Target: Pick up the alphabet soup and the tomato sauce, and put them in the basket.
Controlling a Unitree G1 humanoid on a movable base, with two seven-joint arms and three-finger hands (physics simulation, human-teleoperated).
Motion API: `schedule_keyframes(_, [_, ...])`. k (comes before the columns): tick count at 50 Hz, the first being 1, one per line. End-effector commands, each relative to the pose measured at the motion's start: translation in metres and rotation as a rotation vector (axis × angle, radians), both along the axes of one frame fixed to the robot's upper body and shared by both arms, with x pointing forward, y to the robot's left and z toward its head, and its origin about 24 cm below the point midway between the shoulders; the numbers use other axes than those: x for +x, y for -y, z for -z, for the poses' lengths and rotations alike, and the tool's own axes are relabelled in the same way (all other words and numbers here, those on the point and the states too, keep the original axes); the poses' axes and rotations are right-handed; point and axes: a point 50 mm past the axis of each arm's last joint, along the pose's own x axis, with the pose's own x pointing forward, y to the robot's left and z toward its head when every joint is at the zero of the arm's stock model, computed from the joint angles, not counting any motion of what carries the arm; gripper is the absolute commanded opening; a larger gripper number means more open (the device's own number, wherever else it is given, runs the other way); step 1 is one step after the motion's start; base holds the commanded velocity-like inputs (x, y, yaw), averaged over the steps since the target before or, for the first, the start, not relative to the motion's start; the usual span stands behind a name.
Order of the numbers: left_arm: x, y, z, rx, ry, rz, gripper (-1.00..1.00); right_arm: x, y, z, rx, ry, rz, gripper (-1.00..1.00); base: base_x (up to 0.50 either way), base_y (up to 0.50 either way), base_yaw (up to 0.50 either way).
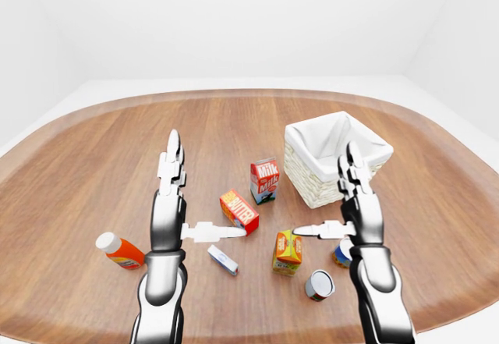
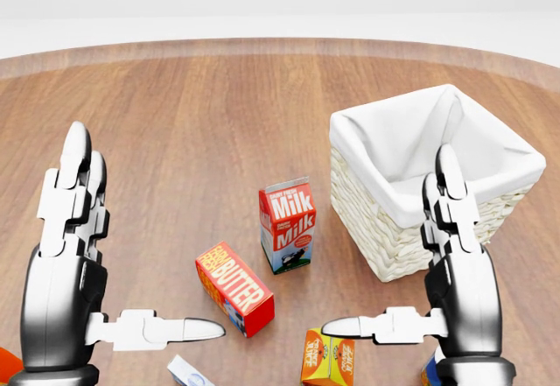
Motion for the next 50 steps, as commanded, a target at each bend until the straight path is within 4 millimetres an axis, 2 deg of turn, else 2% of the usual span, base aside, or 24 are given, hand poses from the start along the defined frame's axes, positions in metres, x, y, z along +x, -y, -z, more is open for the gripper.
schedule_keyframes(1, [0.001,0.000,0.003,0.010,-0.014,-0.001,1.00,-0.001,0.002,-0.006,-0.010,0.028,0.011,1.00,0.00,0.00,0.00])
schedule_keyframes(6, [0.001,0.001,0.002,0.015,-0.011,0.001,1.00,-0.002,0.004,-0.013,-0.035,0.054,0.018,1.00,0.00,0.00,0.00])
schedule_keyframes(9, [0.001,0.000,0.005,0.016,-0.021,-0.001,1.00,-0.003,0.009,-0.025,-0.114,0.104,0.037,1.00,0.00,0.00,0.00])
schedule_keyframes(15, [0.000,0.001,0.004,0.017,-0.016,0.001,1.00,-0.002,0.015,-0.026,-0.269,0.092,0.069,1.00,0.00,0.00,0.00])
schedule_keyframes(19, [0.000,0.001,0.003,0.019,-0.016,0.002,1.00,-0.004,0.022,-0.034,-0.398,0.105,0.104,1.00,0.00,0.00,0.00])
schedule_keyframes(30, [0.001,0.001,0.005,0.021,-0.023,0.003,1.00,0.001,0.035,-0.025,-0.560,0.028,0.171,1.00,0.00,0.00,0.00])
schedule_keyframes(33, [0.001,0.001,0.005,0.021,-0.023,0.004,1.00,0.001,0.036,-0.026,-0.560,0.027,0.160,1.00,0.00,0.00,0.00])
schedule_keyframes(37, [0.001,0.002,0.005,0.022,-0.023,0.005,1.00,0.001,0.039,-0.013,-0.606,-0.039,0.167,1.00,0.00,0.00,0.00])
schedule_keyframes(41, [0.001,0.001,0.006,0.022,-0.027,0.003,1.00,0.000,0.042,-0.014,-0.658,-0.047,0.185,1.00,0.00,0.00,0.00])
schedule_keyframes(46, [0.001,0.001,0.005,0.022,-0.023,0.005,1.00,-0.001,0.049,-0.005,-0.780,-0.106,0.224,1.00,0.00,0.00,0.00])
schedule_keyframes(50, [0.001,0.001,0.005,0.023,-0.024,0.005,1.00,0.000,0.051,-0.002,-0.785,-0.131,0.213,1.00,0.00,0.00,0.00])
